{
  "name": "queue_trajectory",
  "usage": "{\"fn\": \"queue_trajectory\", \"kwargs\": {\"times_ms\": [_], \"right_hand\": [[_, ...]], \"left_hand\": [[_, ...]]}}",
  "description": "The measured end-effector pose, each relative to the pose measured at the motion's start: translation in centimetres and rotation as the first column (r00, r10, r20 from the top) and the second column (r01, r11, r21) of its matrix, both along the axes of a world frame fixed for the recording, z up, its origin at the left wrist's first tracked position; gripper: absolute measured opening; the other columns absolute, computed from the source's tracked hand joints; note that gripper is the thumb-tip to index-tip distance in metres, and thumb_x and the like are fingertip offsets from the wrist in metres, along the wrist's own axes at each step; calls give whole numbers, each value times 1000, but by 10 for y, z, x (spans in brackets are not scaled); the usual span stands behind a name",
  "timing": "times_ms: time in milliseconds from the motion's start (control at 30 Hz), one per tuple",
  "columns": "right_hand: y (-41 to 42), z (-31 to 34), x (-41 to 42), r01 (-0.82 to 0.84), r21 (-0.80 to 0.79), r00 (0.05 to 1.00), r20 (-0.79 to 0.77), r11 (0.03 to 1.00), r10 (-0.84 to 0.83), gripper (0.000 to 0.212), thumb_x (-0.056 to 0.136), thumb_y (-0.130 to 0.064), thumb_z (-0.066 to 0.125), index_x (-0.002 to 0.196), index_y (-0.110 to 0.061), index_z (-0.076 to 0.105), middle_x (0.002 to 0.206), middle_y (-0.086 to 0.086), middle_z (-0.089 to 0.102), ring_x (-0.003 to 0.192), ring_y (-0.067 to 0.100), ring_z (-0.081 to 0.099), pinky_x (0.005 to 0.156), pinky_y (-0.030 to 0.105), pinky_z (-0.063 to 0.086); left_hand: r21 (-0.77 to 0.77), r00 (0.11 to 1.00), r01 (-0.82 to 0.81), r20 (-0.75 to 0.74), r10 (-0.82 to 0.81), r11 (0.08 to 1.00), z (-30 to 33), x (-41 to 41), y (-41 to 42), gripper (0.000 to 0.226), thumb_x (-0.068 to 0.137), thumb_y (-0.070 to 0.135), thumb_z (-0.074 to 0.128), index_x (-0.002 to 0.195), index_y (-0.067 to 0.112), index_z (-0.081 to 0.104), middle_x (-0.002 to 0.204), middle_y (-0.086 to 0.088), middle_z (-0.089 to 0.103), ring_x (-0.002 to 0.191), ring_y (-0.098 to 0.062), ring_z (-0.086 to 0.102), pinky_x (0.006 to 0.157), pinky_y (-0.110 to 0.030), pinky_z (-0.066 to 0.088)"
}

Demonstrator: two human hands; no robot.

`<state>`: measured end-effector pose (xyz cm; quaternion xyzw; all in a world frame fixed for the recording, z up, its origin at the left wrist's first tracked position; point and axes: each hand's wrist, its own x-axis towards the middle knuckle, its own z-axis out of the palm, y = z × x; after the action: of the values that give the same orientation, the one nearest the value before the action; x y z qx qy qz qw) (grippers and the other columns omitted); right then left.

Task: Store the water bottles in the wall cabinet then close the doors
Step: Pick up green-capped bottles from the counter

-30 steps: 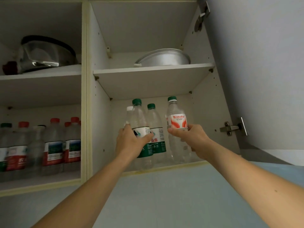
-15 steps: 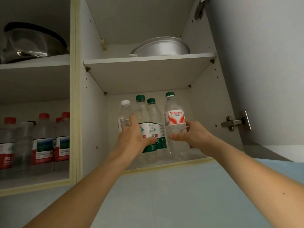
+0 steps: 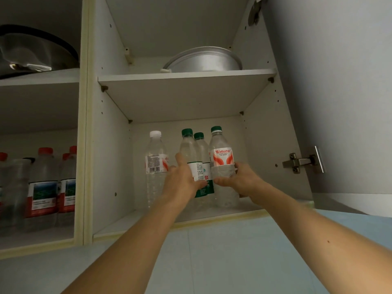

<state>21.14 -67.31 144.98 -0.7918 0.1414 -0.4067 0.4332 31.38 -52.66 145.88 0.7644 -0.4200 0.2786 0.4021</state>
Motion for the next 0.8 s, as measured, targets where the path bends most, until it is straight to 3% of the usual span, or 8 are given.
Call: {"fn": "queue_trajectory", "kwargs": {"times_ms": [67, 200, 267, 467, 567, 633, 700, 800], "right_hand": [[-2, -1, 3, -1, 2, 1000, 12, 1000, 1, 62, 83, -32, 81, 134, -22, 47, 115, -2, 59, 96, 17, 57, 61, 26, 44], [-8, -3, 6, -23, 38, 999, 35, 999, 22, 44, 83, -30, 81, 116, -26, 51, 100, -8, 59, 93, 14, 57, 79, 32, 48], [-9, -5, 6, -41, 50, 998, 48, 998, 39, 34, 82, -29, 82, 102, -30, 54, 94, -11, 60, 86, 8, 57, 77, 30, 47], [3, -3, -1, 12, 46, 1000, 13, 999, -12, 33, 82, -27, 82, 105, -23, 59, 96, -5, 63, 85, 10, 58, 72, 27, 47], [11, -5, -16, 62, 40, 998, -10, 997, -62, 30, 82, -30, 82, 95, -21, 56, 96, -1, 63, 83, 10, 57, 66, 24, 45], [21, -11, -28, 134, -10, 990, 38, 991, -133, 34, 84, -28, 80, 108, -15, 59, 108, 5, 66, 82, 9, 59, 64, 22, 46], [34, -19, -40, 263, -116, 961, 124, 958, -249, 53, 89, -24, 76, 134, -5, 56, 130, 11, 64, 95, 17, 64, 77, 25, 53], [62, -34, -59, 390, -264, 905, 284, 882, -316, 44, 91, -17, 67, 133, -5, 61, 124, 9, 68, 109, 21, 64, 94, 32, 53]], "left_hand": [[-7, 1000, -3, -27, 3, 1000, 0, 1, -5, 88, 82, 29, 83, 145, 17, 22, 127, -15, 54, 111, -31, 63, 81, -39, 58], [-10, 998, -15, -66, 15, 1000, -1, 4, -12, 84, 83, 33, 82, 144, 15, 27, 128, -14, 55, 111, -31, 63, 83, -38, 58], [-30, 996, 2, -88, -5, 1000, -3, 5, -13, 77, 84, 32, 81, 141, 13, 33, 128, -14, 55, 111, -30, 62, 84, -37, 57], [-42, 986, 39, -161, -46, 998, -10, -3, -6, 56, 92, 29, 72, 138, 8, 46, 132, -13, 60, 114, -28, 62, 86, -34, 52], [10, 992, 12, -129, -11, 1000, -12, -14, 8, 39, 98, 36, 63, 126, 8, 61, 114, -11, 70, 100, -27, 68, 85, -39, 57], [-4, 995, 28, -97, -28, 1000, -13, -21, 20, 34, 99, 41, 60, 112, 10, 68, 95, -6, 71, 85, -22, 68, 74, -37, 57], [-53, 997, 51, -48, -53, 997, -15, -30, 35, 32, 99, 43, 60, 103, 12, 68, 80, 4, 64, 73, -12, 63, 63, -27, 51], [-152, 995, 99, 21, -97, 983, -20, -46, 63, 30, 98, 42, 61, 103, 13, 68, 80, 9, 62, 71, -2, 58, 61, -19, 47]]}}
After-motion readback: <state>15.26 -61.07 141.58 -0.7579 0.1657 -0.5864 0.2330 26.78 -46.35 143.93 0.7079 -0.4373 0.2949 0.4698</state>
